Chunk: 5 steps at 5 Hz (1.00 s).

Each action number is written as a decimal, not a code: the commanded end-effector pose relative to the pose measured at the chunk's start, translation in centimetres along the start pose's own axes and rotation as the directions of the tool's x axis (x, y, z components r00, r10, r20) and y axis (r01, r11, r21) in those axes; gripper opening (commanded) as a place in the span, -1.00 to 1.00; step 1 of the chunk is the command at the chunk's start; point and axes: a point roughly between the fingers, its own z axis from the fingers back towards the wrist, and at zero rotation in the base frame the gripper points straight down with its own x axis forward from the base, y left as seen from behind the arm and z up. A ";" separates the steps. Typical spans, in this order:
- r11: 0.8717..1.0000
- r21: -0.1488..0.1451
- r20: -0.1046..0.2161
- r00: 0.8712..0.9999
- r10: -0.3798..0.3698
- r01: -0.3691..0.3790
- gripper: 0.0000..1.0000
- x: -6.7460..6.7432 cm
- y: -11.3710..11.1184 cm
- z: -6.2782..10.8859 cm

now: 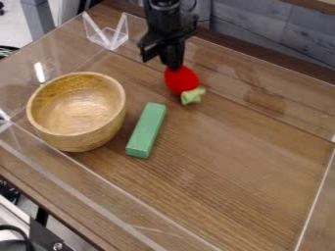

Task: Move the red fruit to the right

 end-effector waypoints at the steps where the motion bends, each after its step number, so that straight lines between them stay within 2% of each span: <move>1: 0.993 -0.097 0.004 0.997 -0.073 0.073 -1.00 -0.3 -0.7 4.2; 2: 0.979 -0.121 -0.011 0.986 -0.165 0.163 -1.00 -2.4 -1.2 4.5; 3: 0.952 -0.132 -0.017 0.960 -0.280 0.276 -1.00 -5.2 -1.6 3.7; 4: 0.895 -0.150 -0.019 0.904 -0.428 0.421 -1.00 -8.9 -1.8 3.3; 5: 0.845 -0.163 -0.019 0.854 -0.519 0.510 -1.00 -11.5 -1.5 2.8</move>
